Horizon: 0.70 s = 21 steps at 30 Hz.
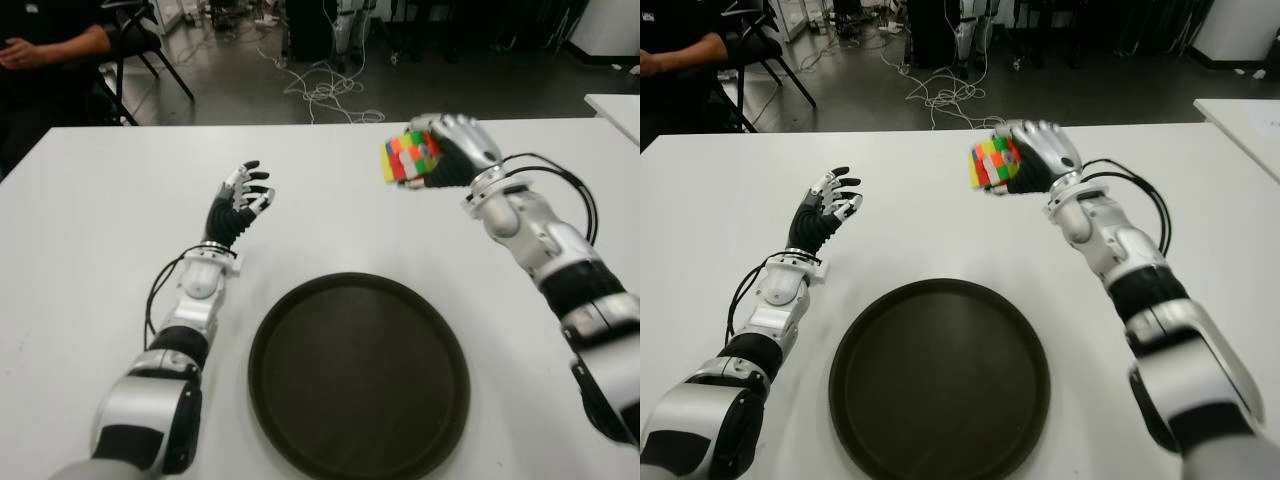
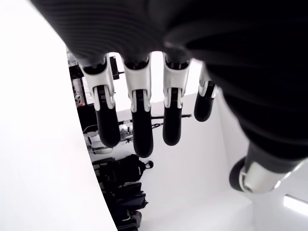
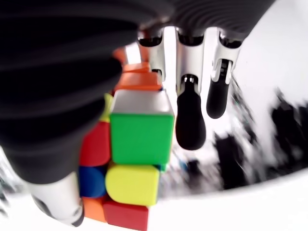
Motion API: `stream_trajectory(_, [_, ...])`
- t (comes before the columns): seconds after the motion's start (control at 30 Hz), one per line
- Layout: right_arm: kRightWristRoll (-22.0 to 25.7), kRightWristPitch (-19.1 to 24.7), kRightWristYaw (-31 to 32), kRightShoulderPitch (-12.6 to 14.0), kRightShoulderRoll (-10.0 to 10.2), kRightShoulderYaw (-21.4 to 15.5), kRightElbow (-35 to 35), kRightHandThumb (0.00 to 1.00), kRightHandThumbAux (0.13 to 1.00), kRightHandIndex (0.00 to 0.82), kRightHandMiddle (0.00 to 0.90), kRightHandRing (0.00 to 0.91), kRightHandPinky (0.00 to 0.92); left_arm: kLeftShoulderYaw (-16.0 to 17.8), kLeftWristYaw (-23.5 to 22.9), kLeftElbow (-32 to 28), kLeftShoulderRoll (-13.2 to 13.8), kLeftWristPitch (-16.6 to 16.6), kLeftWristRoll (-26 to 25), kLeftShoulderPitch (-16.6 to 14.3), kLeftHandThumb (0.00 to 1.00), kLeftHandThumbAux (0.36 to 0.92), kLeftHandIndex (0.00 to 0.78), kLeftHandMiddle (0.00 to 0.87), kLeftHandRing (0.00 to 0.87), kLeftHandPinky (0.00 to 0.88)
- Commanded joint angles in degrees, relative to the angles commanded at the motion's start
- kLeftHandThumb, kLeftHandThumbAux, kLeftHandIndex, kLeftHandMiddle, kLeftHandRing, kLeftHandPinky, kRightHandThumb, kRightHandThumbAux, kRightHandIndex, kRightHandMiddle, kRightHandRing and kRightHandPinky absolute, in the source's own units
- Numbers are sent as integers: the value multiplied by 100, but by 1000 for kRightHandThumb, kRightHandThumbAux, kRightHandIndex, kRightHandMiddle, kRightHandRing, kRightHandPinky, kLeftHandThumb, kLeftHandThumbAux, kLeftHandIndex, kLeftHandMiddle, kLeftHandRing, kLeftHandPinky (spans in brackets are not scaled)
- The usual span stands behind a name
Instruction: Pick up the Rubik's Cube and put it in the plate
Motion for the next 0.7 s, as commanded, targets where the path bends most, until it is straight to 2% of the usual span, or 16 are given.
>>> stream_trajectory(0.07, [35,-98,-21,159,-5,-79,-252,687,735,429,709,707,683,8,-12,0,1,14,-13,-6,89,611,164,258,286,274])
stream_trajectory(0.17, [269,-488,58,482,25,-154,-609,687,735,429,709,709,696,38,-71,6,-6,31,-65,-12,88,605,157,251,286,282])
stream_trajectory(0.23, [317,-560,124,610,48,-188,-748,687,735,429,710,710,703,44,-89,8,-4,37,-77,-14,87,601,153,248,285,286])
stream_trajectory(0.37, [559,-1158,434,1247,-18,-59,-1038,689,734,429,711,716,718,64,-173,11,5,87,-123,-26,88,587,151,247,284,289])
stream_trajectory(0.4, [594,-1257,508,1328,-24,-35,-1038,690,734,429,712,717,721,68,-183,11,6,94,-128,-27,91,587,153,250,284,281])
stream_trajectory(0.47, [671,-1327,815,1541,-20,86,-1180,690,734,429,713,720,721,69,-194,8,13,113,-122,-32,95,591,156,254,284,266])
stream_trajectory(0.53, [764,-1334,1104,1647,-41,112,-1312,689,734,429,714,721,720,73,-201,6,19,123,-116,-38,97,594,158,257,285,266])
stream_trajectory(0.7, [1263,-1096,2383,1962,-364,196,-1930,689,733,430,721,727,726,90,-190,27,24,97,-111,-46,109,606,165,258,291,297])
